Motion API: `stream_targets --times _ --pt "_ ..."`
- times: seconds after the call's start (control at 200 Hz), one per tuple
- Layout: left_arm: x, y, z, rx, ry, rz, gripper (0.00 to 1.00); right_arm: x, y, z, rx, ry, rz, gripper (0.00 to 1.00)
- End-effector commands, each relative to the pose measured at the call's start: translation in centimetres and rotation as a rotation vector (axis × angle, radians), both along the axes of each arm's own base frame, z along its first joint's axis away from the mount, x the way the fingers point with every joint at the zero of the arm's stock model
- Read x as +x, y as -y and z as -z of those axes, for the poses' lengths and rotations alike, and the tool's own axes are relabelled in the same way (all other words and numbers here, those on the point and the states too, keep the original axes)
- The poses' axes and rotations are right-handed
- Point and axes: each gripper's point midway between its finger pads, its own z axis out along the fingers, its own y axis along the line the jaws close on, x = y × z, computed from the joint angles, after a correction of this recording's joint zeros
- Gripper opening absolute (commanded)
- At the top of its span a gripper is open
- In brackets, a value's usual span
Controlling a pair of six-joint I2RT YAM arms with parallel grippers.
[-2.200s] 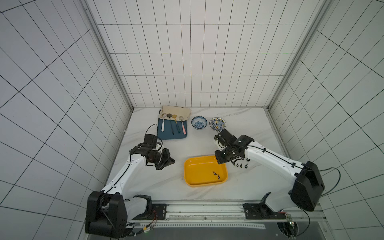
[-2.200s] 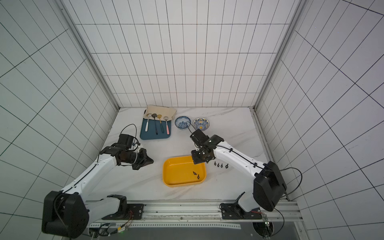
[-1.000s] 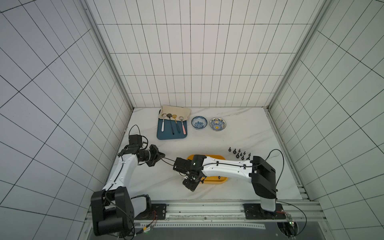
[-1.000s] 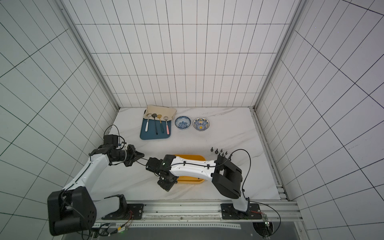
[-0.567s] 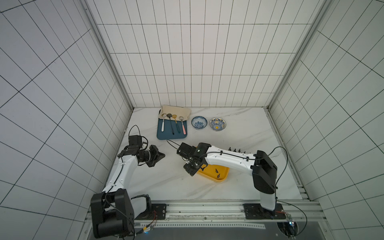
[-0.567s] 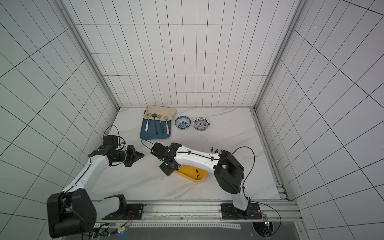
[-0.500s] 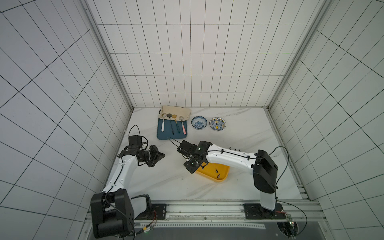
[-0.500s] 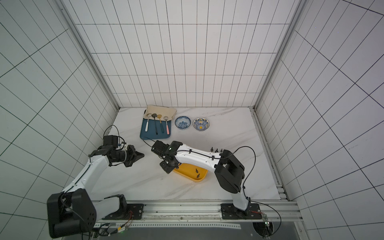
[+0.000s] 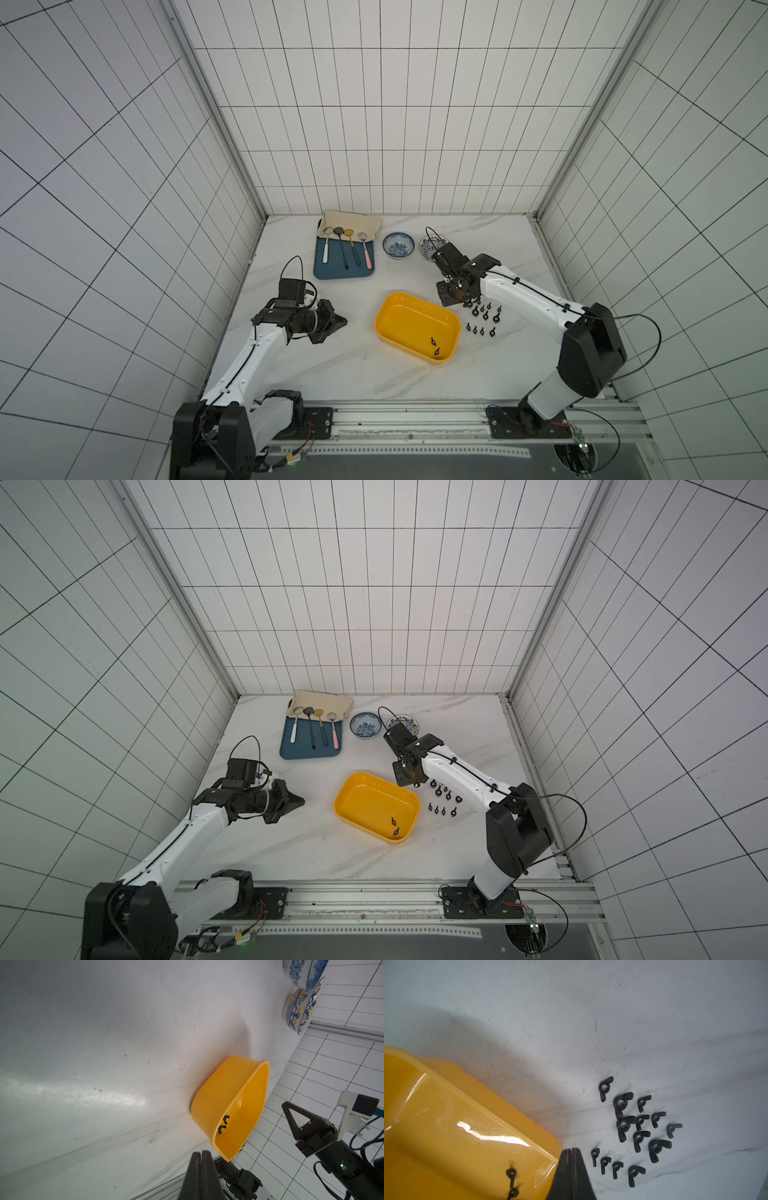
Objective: Take out the wing nut from the storage box
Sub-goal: Adjust the storage box at the center of the board.
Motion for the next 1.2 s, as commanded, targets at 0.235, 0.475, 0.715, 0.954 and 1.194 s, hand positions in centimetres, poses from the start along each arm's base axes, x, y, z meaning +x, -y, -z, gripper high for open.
stream_targets --times 0.235,0.475,0.715,0.954,1.194 --pt "-0.8 3.5 2.2 0.013 -0.030 0.023 0.00 -2.1 1.5 4.4 -0.010 -0.133 0.023 0.00" --pt "-0.4 5.0 2.9 0.017 -0.036 0.050 0.00 -4.1 1.9 4.8 0.026 -0.174 0.032 0.00" --pt "0.6 5.2 3.9 0.037 -0.044 0.047 0.00 -7.4 0.7 4.2 0.115 -0.219 0.003 0.00" --pt "2.5 5.6 4.6 0.069 -0.047 0.057 0.00 -9.8 -1.2 4.5 0.137 -0.239 -0.037 0.00" --pt "4.3 5.8 5.4 0.113 -0.043 0.070 0.00 -11.6 -2.5 5.1 0.151 -0.257 -0.062 0.00"
